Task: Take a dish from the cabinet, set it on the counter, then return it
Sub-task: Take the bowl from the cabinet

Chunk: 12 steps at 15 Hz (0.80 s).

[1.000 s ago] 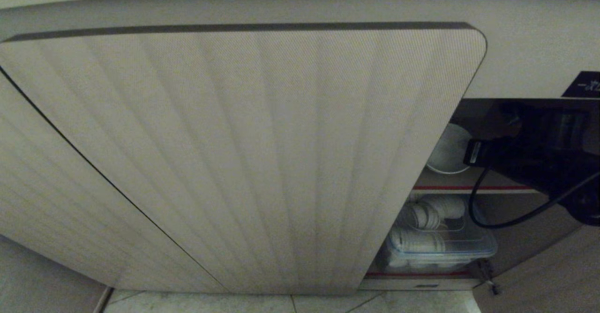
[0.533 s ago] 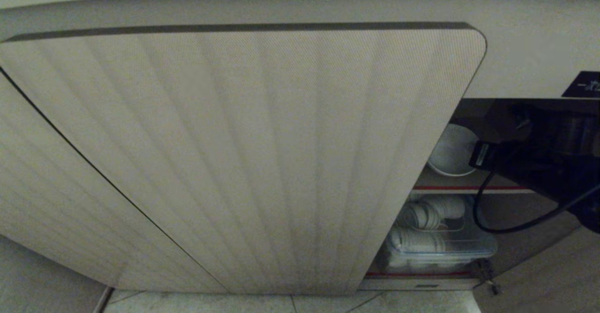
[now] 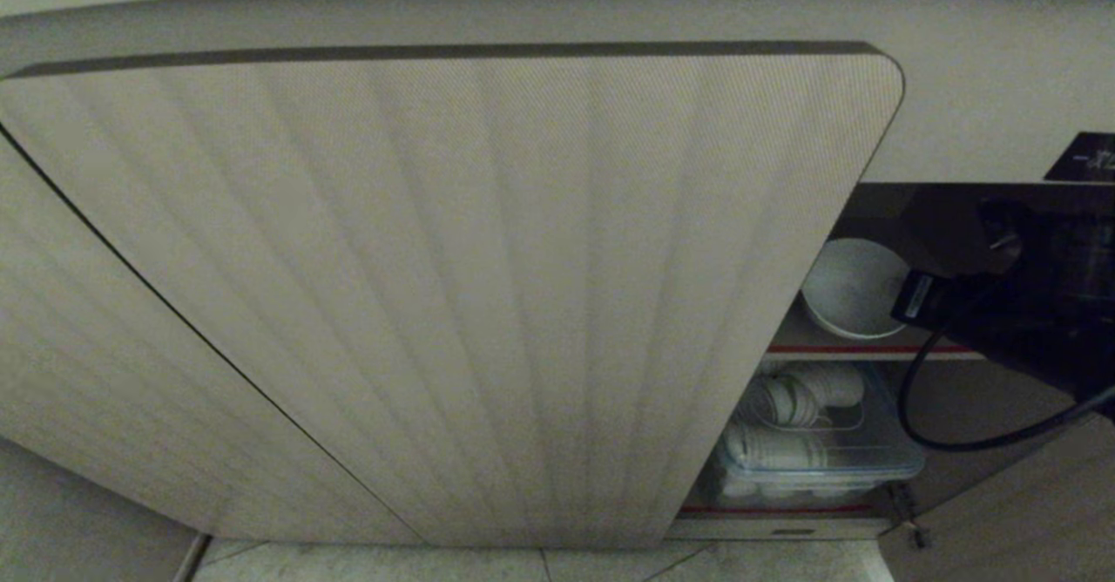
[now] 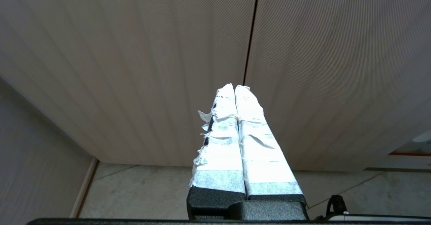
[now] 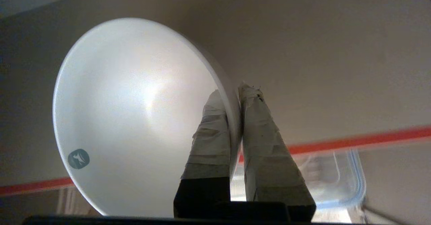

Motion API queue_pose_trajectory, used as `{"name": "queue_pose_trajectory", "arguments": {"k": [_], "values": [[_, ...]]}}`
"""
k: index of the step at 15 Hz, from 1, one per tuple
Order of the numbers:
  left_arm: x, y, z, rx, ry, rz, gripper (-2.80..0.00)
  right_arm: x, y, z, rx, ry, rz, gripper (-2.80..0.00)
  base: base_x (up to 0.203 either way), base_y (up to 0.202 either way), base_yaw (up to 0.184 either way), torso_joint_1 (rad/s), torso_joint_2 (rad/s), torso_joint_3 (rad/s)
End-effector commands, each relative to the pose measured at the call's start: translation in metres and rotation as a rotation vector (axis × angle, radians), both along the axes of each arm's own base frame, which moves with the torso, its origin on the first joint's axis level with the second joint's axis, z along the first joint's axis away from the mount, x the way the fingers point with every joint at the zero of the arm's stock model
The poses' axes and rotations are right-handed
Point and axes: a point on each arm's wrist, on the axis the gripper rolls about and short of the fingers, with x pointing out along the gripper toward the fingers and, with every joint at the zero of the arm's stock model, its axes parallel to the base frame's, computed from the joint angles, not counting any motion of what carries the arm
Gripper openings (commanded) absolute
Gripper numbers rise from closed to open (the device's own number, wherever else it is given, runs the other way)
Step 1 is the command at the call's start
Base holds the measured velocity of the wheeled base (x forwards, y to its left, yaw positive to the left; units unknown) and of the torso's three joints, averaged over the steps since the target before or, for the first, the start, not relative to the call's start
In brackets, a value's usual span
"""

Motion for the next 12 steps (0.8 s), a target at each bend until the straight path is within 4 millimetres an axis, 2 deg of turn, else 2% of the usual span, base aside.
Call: {"name": "queue_pose_trajectory", "arguments": {"k": [1,12], "values": [[0.000,0.000,0.000,-0.001,-0.001,0.001,-2.80,-0.012,0.000,0.007,0.012,-0.010,-0.004,-2.80,0.000,0.000,0.000,0.000,0.00,0.000],[0.000,0.000,0.000,-0.001,-0.001,0.001,-2.80,-0.049,-0.004,0.007,0.039,0.044,-0.023,-2.80,0.000,0.000,0.000,0.000,0.00,0.000]]}}
